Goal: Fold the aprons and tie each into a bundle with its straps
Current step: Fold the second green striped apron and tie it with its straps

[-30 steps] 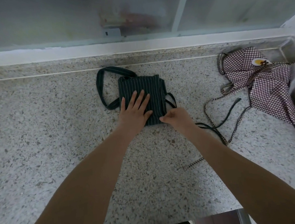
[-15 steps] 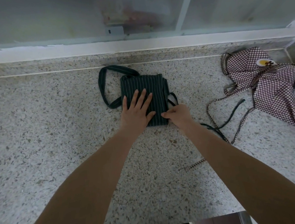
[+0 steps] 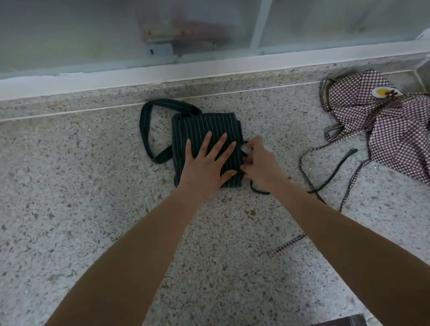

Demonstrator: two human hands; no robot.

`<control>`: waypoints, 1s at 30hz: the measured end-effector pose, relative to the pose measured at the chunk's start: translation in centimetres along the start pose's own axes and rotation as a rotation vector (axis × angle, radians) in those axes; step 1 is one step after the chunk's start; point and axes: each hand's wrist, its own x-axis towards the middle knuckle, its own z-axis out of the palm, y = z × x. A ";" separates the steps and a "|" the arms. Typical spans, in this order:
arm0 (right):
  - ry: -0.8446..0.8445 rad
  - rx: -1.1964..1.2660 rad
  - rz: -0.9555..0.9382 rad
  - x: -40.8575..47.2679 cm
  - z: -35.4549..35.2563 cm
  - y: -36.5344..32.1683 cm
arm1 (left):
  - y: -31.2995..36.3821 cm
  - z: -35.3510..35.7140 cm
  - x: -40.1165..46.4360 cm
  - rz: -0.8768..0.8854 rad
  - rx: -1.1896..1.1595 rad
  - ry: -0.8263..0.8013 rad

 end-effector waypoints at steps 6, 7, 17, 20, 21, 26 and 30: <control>-0.228 -0.660 -0.414 1.8 -0.7 -1.6 | 0.0 -0.1 0.1 -0.048 -0.004 -0.013; -0.320 -0.715 -0.396 2.3 -0.9 -1.5 | -0.2 -0.1 0.1 -0.067 -0.010 -0.018; -0.362 -0.908 -0.317 2.9 -1.2 -1.9 | -8.3 -1.4 -1.2 -0.055 -0.026 -0.203; -0.325 -0.993 -0.255 3.3 -1.2 -2.7 | -8.3 -1.4 -1.1 -0.069 -0.059 -0.253; -0.324 -1.003 -0.250 3.4 -1.1 -2.8 | -8.1 -1.5 -1.2 -0.079 -0.098 -0.253; -0.345 -0.964 -0.249 3.5 -1.0 -2.5 | -8.1 -2.3 -1.1 -0.299 -0.473 0.149; -0.384 -0.906 -0.265 3.2 -1.2 -2.5 | -8.3 -2.6 -0.4 -0.491 -0.607 0.143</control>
